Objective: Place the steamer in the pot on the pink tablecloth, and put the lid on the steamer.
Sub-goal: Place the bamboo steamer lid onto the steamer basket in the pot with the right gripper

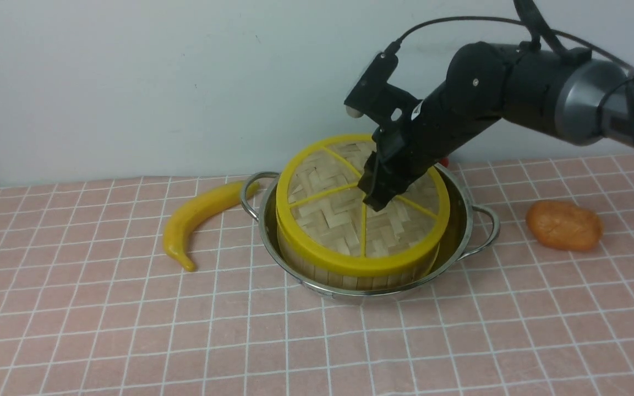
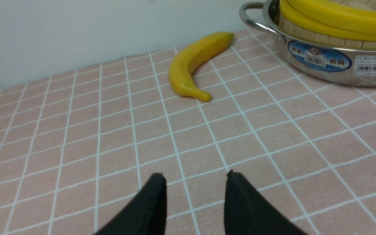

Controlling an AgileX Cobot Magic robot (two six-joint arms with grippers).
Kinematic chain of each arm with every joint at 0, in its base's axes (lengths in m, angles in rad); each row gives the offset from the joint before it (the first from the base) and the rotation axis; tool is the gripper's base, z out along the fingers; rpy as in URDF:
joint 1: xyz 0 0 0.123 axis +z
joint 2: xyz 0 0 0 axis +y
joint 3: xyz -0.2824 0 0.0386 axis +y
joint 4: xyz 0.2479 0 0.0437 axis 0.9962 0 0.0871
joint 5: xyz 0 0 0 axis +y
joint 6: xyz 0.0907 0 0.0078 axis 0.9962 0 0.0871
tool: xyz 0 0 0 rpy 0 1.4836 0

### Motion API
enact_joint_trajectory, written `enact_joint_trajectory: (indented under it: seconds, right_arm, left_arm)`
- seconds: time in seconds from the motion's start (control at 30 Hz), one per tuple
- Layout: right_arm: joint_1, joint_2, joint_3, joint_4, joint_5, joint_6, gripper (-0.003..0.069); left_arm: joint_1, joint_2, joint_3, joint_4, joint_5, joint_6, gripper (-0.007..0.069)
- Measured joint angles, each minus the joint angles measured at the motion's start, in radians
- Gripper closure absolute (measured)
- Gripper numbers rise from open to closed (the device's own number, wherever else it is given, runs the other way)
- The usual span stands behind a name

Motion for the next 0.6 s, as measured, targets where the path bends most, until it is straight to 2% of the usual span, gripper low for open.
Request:
enact_joint_trajectory:
  seconds: [0.6]
  right_arm:
    - [0.0,0.001,-0.001,-0.002,-0.018,-0.055,0.0515]
  left_arm:
    - [0.0,0.0,0.0,0.0,0.0,0.0,0.0382]
